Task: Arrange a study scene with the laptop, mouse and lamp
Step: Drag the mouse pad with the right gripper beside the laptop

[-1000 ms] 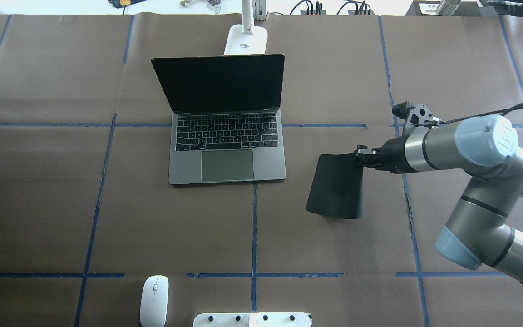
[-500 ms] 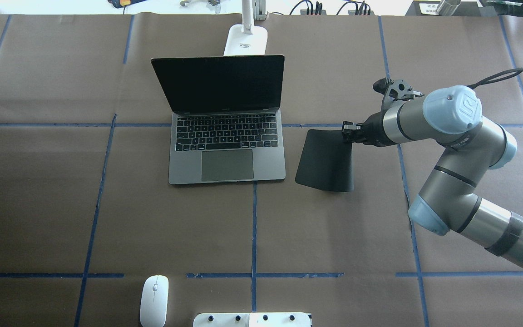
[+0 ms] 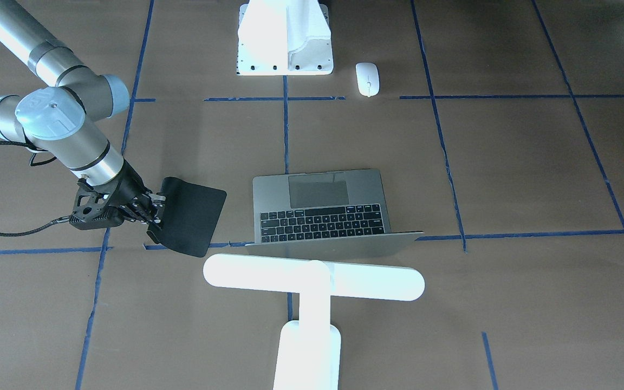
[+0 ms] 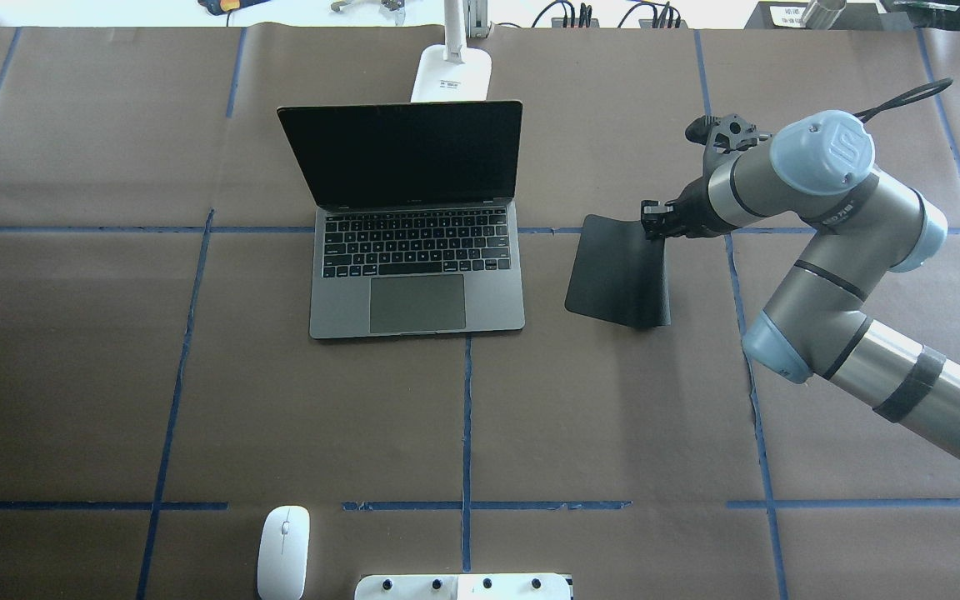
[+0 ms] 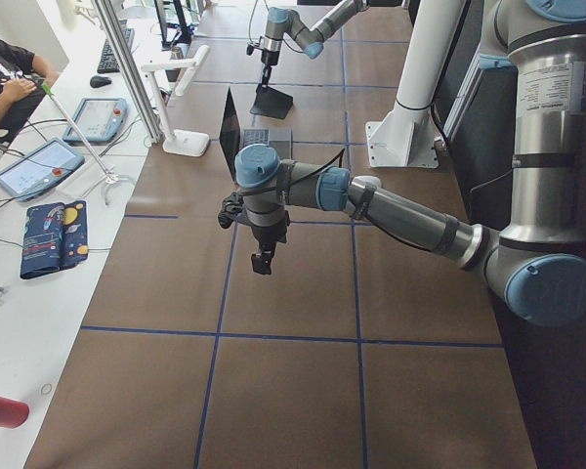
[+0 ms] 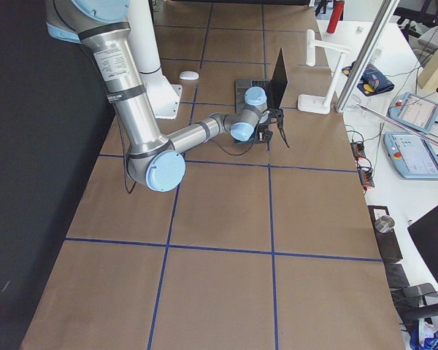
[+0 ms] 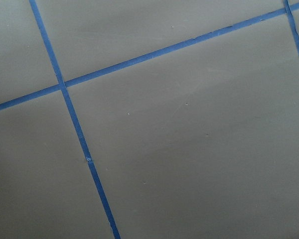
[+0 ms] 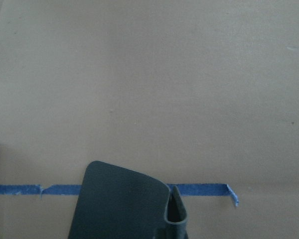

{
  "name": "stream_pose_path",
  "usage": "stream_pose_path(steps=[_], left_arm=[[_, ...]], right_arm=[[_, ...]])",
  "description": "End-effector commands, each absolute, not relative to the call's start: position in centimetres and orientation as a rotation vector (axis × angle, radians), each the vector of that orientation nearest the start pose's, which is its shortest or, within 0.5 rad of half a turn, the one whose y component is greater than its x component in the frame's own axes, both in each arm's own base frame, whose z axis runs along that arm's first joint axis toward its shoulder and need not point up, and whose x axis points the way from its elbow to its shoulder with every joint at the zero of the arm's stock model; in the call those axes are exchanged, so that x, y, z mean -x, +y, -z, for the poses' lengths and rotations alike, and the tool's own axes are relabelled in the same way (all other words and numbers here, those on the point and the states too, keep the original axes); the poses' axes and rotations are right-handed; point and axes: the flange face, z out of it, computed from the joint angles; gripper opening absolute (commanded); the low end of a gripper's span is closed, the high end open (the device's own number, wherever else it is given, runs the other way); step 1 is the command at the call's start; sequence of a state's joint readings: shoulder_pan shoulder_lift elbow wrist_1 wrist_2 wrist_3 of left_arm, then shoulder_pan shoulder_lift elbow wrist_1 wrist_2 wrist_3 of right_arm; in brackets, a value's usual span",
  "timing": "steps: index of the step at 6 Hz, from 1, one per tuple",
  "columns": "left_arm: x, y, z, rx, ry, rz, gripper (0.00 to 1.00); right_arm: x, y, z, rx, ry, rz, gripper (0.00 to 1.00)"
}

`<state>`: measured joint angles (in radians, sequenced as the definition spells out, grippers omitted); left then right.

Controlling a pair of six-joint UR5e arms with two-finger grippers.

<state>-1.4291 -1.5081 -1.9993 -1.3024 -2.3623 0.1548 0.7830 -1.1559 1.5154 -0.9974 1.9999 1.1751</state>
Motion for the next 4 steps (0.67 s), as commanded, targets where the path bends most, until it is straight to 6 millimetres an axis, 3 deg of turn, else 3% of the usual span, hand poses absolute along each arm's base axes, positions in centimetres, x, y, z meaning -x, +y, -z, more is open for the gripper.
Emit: stream_pose_path(steps=[1, 3, 4], left_arm=[[-0.1, -44.9, -49.6, -0.114, 0.791, -0.315, 1.0], [-0.1, -44.4, -46.6, -0.151, 0.788, -0.283, 1.0], [-0.3, -44.4, -46.4, -0.137, 0.791, -0.249, 1.0]], right_arm=[[41.4, -54.3, -37.6, -0.096, -0.962, -0.144, 1.0], [37.8, -54.4, -39.8, -0.101, -0.947, -0.099, 1.0], [36.2, -53.5, -41.7, -0.101, -0.904, -0.059, 1.0]])
